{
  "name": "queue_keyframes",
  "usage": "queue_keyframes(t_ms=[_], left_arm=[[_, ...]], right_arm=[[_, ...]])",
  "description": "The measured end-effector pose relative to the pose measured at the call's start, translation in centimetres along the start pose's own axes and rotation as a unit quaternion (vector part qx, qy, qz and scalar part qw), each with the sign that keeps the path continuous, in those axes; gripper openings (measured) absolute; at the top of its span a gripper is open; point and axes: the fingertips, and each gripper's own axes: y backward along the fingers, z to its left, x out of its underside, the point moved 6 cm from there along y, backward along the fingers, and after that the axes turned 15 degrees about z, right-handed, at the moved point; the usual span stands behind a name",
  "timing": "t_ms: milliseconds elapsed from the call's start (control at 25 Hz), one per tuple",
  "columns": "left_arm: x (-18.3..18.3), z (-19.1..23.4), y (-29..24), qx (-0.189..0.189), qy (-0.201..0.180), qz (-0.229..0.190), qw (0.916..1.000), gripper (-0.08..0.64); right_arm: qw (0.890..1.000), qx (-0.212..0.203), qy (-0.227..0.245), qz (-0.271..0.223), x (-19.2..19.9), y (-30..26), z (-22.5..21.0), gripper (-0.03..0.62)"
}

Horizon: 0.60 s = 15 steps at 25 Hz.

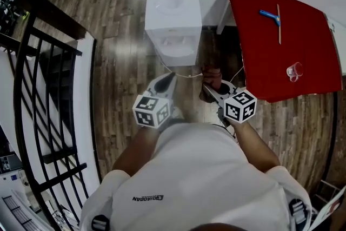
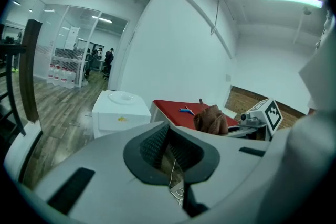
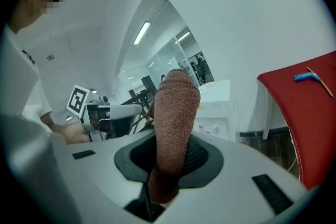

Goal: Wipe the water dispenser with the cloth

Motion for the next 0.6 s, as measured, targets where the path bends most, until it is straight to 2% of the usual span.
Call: queue_keyframes(t_ms=[240, 400, 600], left_arm=[[-1.9, 4.8, 0.2, 0.019, -0.029, 0.003, 0.9994, 0.0], [-2.5, 7.5, -0.1, 0.022, -0.022, 0.011, 0.9995, 0.0], [-3.7, 8.4, -1.4, 0.03, -0.024, 0.014, 0.9992, 0.0]], right_arm=[[0.999, 0.025, -0.019, -0.016, -3.0, -3.5, 0.3, 0.086], [0.999, 0.036, -0.014, -0.017, -4.4, -4.7, 0.2, 0.086], [0.998, 0.048, -0.034, -0.015, -5.3, -5.1, -1.5, 0.086]])
